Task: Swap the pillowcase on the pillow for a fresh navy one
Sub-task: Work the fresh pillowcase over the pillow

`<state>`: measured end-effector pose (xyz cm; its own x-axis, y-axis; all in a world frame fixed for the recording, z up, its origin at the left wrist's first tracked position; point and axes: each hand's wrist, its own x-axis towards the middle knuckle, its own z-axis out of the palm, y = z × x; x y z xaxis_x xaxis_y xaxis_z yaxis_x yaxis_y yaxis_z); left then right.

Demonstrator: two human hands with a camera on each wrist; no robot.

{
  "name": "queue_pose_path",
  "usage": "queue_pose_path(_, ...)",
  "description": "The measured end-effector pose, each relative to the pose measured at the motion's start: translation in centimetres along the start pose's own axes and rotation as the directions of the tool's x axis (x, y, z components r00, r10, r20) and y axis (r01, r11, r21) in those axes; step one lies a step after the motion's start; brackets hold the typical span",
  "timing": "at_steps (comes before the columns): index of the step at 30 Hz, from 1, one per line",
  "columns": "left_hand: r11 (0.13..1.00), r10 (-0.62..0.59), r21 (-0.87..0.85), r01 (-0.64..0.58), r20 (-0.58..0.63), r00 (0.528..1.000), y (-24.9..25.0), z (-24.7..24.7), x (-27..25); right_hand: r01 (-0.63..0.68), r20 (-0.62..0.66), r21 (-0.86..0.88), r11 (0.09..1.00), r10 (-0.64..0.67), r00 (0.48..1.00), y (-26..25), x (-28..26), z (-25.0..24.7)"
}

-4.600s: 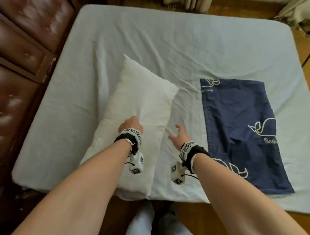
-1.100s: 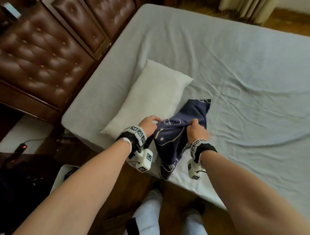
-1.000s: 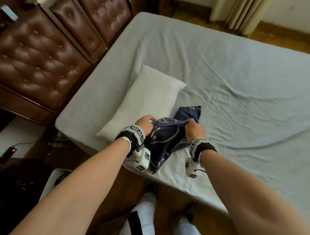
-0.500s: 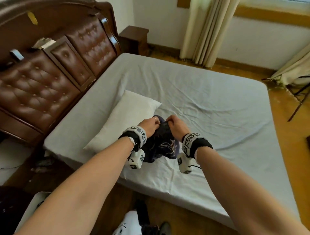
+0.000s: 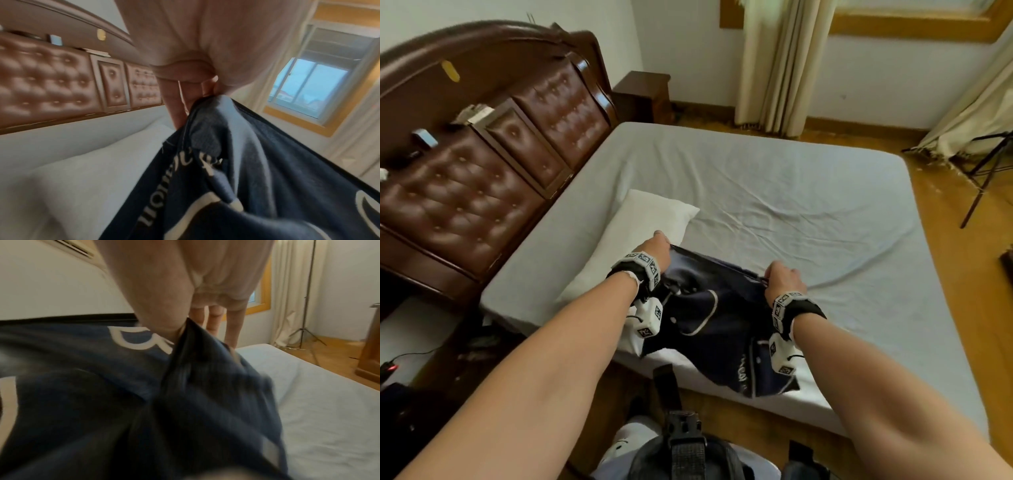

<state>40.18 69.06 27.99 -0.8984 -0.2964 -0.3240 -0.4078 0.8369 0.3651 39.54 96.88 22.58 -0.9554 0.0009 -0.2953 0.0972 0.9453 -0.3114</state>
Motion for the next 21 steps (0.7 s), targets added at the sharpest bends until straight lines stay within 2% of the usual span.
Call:
queue_pose_path(2,0.996,-0.084,0.018,0.085,-0.03,0.996,-2.2,-0.2,0.3,-0.077,-0.028,-0.035,0.996,0.076,0.997,1.3,0.0,0.2)
queue_pose_path(5,0.988,-0.152,0.026,0.153,-0.047,0.987,-5.1,-0.2,0.6,-0.154,0.023,0.049,0.987,0.153,0.988,2.0,0.2,-0.1)
queue_pose_path(8,0.996,-0.044,-0.072,0.043,-0.019,0.999,-6.5,0.1,1.9,-0.171,-0.004,0.168,0.971,0.174,0.985,0.9,0.5,0.0)
queue_pose_path(10,0.989,0.075,-0.13,-0.068,0.049,0.996,-7.1,0.2,3.2,-0.165,-0.054,0.225,0.96,0.182,0.982,-0.5,0.8,0.2)
queue_pose_path(12,0.98,0.171,-0.133,-0.151,0.15,0.974,-7.8,-0.2,4.0,-0.181,-0.094,0.241,0.953,0.209,0.973,-1.9,1.1,0.5)
queue_pose_path(15,0.973,0.202,-0.154,-0.171,0.22,0.954,-9.7,-1.2,5.8,-0.222,-0.107,0.234,0.947,0.252,0.962,-4.5,1.5,0.8)
queue_pose_path(17,0.967,0.22,-0.185,-0.177,0.246,0.944,-10.4,-1.7,7.0,-0.239,-0.043,0.219,0.946,0.254,0.966,-6.5,1.5,1.7)
queue_pose_path(21,0.935,0.339,-0.214,-0.283,0.297,0.893,-10.6,-3.8,8.6,-0.182,0.224,0.192,0.964,0.137,0.965,-11.7,1.9,4.9)
